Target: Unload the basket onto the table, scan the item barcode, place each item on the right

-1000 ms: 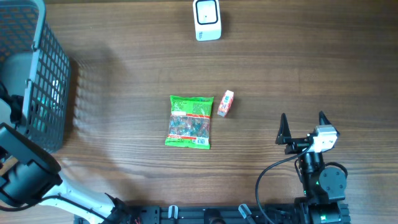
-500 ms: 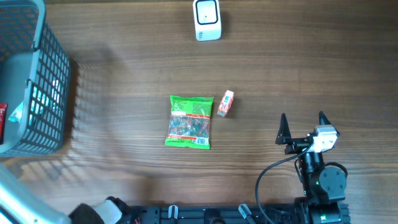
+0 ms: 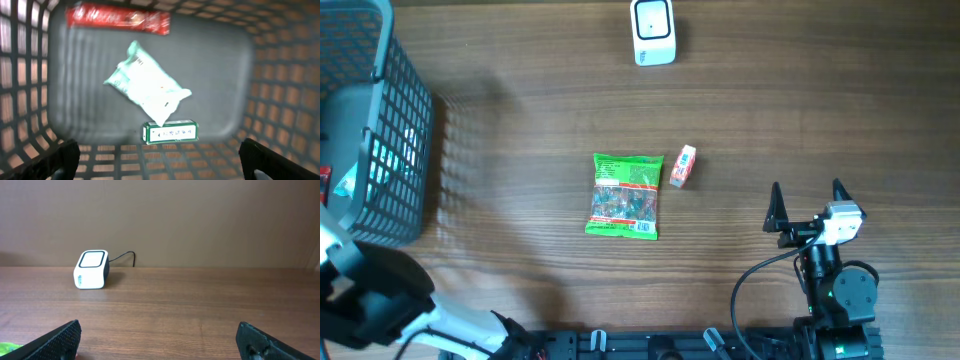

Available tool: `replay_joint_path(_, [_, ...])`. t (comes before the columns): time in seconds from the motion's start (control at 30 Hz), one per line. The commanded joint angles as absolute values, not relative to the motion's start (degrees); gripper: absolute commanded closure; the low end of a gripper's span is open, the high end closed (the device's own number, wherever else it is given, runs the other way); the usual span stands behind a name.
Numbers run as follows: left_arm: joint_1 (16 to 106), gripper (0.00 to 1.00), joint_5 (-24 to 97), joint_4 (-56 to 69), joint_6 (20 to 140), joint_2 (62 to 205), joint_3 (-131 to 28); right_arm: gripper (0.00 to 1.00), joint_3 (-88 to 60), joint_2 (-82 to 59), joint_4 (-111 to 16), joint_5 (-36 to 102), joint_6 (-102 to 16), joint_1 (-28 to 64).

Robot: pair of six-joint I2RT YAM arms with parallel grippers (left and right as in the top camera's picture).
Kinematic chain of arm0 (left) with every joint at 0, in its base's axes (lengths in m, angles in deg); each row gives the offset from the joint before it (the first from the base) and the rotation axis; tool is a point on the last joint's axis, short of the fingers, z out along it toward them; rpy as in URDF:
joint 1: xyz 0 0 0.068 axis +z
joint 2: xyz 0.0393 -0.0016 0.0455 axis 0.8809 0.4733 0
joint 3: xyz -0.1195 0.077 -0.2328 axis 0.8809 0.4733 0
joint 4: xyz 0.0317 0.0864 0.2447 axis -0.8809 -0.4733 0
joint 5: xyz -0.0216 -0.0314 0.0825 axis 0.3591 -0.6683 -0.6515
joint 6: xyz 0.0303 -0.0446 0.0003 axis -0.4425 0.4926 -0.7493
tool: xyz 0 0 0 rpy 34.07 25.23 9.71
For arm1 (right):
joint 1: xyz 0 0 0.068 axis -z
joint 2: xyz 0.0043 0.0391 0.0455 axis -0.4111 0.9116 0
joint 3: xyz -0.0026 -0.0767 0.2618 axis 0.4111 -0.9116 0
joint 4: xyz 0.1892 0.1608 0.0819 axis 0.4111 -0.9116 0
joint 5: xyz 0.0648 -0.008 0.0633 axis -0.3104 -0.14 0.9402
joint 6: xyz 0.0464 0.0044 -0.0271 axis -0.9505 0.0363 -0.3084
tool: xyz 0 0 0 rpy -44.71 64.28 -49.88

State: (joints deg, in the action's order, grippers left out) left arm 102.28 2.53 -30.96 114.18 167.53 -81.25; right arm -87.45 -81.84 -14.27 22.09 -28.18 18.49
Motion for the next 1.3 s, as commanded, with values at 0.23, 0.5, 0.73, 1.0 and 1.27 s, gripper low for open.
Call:
replay_joint_path(0.23, [102.1, 0.0, -1.0, -27.2, 139.2, 182.2, -77.2, 0.0, -87.5, -82.2, -14.0, 22.0, -27.6, 18.6])
replay_joint_path(0.5, [102.1, 0.0, -1.2, -23.6, 143.3, 188.4, -77.2, 0.01, -87.5, -82.2, -14.0, 22.0, -27.6, 18.6])
replay_joint_path(0.73, [102.0, 0.0, -1.1, -20.0, 143.2, 189.6, -77.0, 0.0, -87.5, -82.2, -14.0, 22.0, -27.6, 18.6])
replay_joint_path(1.0, [101.6, 0.01, -1.1, -15.0, 143.2, 191.0, -70.6, 0.0, -87.5, -82.2, -14.0, 22.0, -27.6, 18.6])
replay_joint_path(1.27, [102.9, 0.8, -1.4, -15.9, 133.7, 187.0, -72.0, 0.0, -87.5, -82.2, -14.0, 22.0, -27.6, 18.6])
